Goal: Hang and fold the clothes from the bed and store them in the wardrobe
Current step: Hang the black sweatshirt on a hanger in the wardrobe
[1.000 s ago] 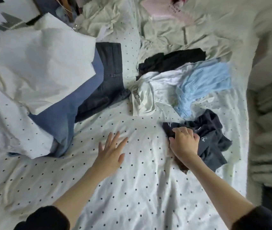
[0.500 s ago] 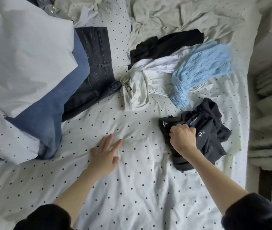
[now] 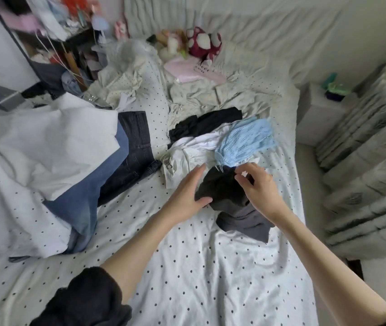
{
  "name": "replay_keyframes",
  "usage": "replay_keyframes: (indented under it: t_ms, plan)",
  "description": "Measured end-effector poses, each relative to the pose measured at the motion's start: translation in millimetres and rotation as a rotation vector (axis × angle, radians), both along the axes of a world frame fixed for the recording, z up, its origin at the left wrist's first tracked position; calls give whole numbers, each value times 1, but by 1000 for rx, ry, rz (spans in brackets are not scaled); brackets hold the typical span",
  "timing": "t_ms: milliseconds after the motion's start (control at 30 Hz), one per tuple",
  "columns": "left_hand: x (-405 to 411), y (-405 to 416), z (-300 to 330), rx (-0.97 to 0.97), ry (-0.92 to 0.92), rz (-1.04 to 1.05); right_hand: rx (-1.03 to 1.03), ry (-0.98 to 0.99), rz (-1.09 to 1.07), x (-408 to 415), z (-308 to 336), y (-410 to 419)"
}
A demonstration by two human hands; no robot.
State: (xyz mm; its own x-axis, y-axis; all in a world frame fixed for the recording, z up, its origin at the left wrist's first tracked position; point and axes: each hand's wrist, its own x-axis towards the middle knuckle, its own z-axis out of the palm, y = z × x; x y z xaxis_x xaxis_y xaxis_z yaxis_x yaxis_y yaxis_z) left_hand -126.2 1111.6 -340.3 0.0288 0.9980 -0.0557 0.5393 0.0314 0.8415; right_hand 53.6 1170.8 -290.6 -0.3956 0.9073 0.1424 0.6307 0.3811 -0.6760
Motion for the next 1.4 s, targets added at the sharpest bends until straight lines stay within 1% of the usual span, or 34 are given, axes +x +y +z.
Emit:
replay_keyframes:
  t_ms: [33, 100, 167, 267, 367, 433, 467, 567, 667, 733, 767, 800, 867, 933, 1033, 1133, 1200, 1233, 1300, 1400]
  plan:
    - [3, 5, 11, 24, -41, -15, -46, 99, 21, 1, 13, -2]
    - [7, 10, 33, 29, -116, -1, -83, 221, 57, 1, 39, -6]
    - [7, 7, 55, 76, -106, 98, -54, 251, 77, 4, 63, -12]
    - [-11, -5, 87, 186, 29, 214, 38, 159, 76, 6, 84, -16]
    - [-38, -20, 119, 216, 120, 239, 77, 5, 97, 1, 87, -21]
    - [-51, -32, 137, 246, 170, 256, 88, -45, 149, -9, 92, -28]
    - [-54, -35, 143, 269, 165, 272, 103, -43, 159, -13, 96, -30]
    - [-67, -53, 163, 365, 166, 369, 171, 60, 177, -30, 120, -37]
    - [-81, -65, 171, 420, 170, 437, 212, 105, 225, -45, 137, -44]
    - [-89, -74, 171, 434, 178, 487, 215, 110, 257, -57, 137, -49]
    - [-93, -78, 169, 427, 189, 506, 186, 112, 276, -63, 135, -52]
    - [-98, -83, 163, 404, 206, 517, 118, 111, 303, -69, 130, -55]
    - [-107, -98, 144, 300, 239, 529, -120, 76, 384, -79, 112, -63]
    - [-115, -119, 110, 118, 272, 533, -320, -22, 455, -85, 81, -69]
    - [-123, -161, 44, -260, 332, 441, -463, -187, 460, -84, 24, -75]
    - [-120, -192, -14, -554, 367, 382, -559, -311, 449, -75, -26, -77]
    - [-113, -201, -40, -624, 316, 379, -593, -373, 423, -71, -53, -78]
    - [-109, -203, -51, -630, 278, 381, -610, -393, 414, -70, -70, -78]
    - [-100, -203, -69, -605, 253, 387, -608, -434, 403, -68, -97, -81]
    - [-86, -198, -92, -522, 305, 400, -592, -416, 252, -67, -131, -82]
